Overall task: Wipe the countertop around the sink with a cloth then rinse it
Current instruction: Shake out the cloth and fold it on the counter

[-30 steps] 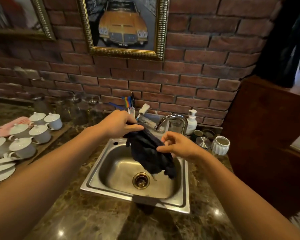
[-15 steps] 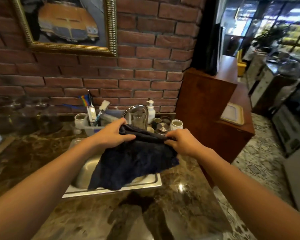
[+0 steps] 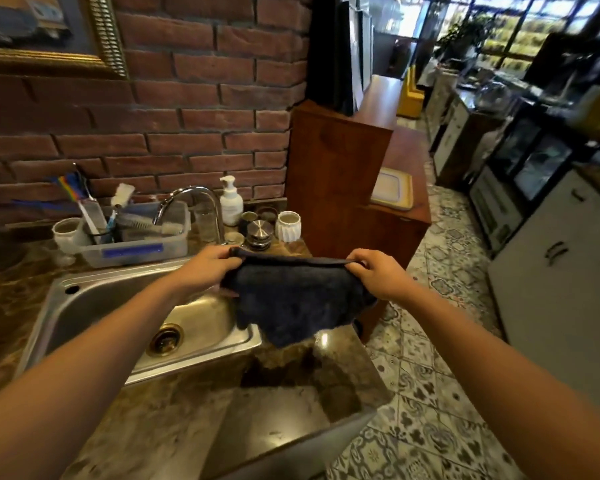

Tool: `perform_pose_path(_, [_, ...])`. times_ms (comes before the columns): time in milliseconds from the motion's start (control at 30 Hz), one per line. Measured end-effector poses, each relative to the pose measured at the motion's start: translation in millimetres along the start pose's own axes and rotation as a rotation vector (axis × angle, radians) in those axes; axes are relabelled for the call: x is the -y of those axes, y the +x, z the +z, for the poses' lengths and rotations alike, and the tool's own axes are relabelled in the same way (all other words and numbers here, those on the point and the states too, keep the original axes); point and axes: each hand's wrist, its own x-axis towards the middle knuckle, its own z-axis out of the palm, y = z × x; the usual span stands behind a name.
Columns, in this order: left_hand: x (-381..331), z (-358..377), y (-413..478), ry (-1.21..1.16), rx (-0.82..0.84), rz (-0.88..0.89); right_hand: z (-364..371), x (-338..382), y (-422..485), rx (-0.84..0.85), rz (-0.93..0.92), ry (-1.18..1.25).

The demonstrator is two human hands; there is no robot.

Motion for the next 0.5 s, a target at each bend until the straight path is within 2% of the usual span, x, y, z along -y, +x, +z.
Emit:
perform_pose_path(67, [-4, 17, 13, -0.13, -0.011, -0.068, -3, -20, 7, -0.021, -0.004, 0.034])
perform_pose_path(133, [-7, 34, 24, -0.114, -0.039, -0.064, -6, -38, 17, -0.02, -0.017, 0.066])
perform_pose_path(233, [-8, 59, 44, -0.05, -0.148, -0.053, -15, -60, 35, 0.075, -0.064, 0.091])
perform_pose_path(333, [-12, 75, 58, -0.143, -0.262, -0.098, -28, -84, 55, 0.2, -0.119, 0.096])
perform_pose_path(500, [-20, 82, 67, -0.271, -0.43, -0.148, -51, -105, 85, 0.243, -0.179, 0.16])
